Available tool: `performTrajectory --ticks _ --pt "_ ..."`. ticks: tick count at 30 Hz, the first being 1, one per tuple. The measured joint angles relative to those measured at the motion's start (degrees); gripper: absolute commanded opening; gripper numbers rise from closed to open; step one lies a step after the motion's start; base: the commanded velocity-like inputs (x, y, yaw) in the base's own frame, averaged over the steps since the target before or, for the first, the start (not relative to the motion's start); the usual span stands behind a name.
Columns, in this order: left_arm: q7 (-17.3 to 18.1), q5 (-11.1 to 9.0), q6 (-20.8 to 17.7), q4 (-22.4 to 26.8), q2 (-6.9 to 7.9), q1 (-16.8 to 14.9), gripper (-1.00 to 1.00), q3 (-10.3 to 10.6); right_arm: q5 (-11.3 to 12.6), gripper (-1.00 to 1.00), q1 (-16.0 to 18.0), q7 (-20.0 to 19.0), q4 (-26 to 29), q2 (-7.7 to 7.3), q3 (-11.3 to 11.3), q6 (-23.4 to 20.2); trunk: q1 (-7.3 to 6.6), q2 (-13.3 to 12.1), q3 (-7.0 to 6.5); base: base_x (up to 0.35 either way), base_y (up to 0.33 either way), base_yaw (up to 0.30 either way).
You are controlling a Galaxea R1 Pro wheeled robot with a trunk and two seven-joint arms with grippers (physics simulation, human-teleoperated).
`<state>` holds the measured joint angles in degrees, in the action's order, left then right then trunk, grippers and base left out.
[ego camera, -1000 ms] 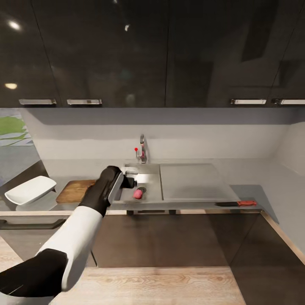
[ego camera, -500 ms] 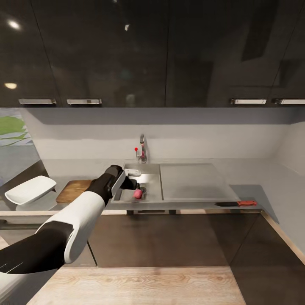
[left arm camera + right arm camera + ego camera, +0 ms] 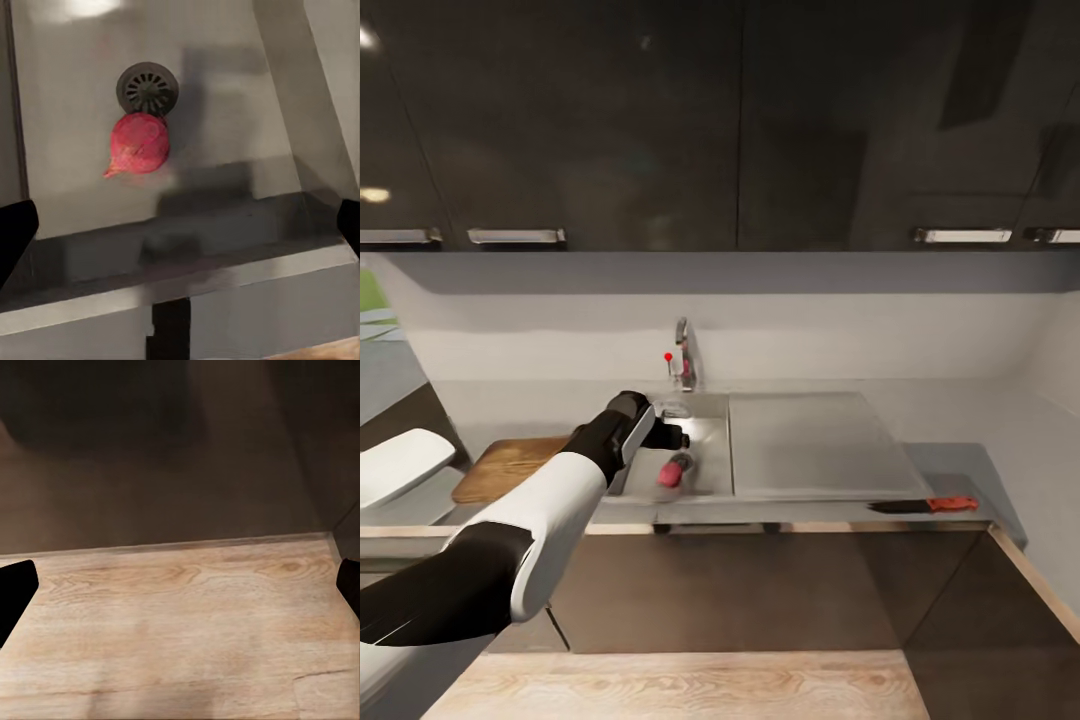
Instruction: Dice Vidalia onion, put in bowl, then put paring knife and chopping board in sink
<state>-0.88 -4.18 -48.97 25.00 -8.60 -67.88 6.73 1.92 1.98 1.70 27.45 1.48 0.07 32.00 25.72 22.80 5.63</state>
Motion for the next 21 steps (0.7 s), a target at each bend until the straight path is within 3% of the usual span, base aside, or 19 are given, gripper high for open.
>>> performTrajectory --ticks 6,16,21 --pt "-0.12 0.22 0.15 0.10 0.37 0.00 1.00 0.00 0.00 1.00 0.00 -0.01 -0.01 0.00 0.05 -0.08 0.02 -0.01 0.52 0.251 -0.075 0.000" --pt "-0.28 0.31 0.56 0.20 0.97 -0.01 1.00 0.04 -0.05 1.00 0.00 -0.02 -0.01 0.00 0.08 -0.09 0.03 -0.01 1.43 0.027 -0.005 0.000" --pt "-4.41 0.31 1.50 0.09 0.95 -0.01 1.00 0.09 -0.07 1.00 0.01 -0.02 -0.01 0.00 0.08 -0.09 0.03 0.00 1.89 0.001 0.000 0.000"
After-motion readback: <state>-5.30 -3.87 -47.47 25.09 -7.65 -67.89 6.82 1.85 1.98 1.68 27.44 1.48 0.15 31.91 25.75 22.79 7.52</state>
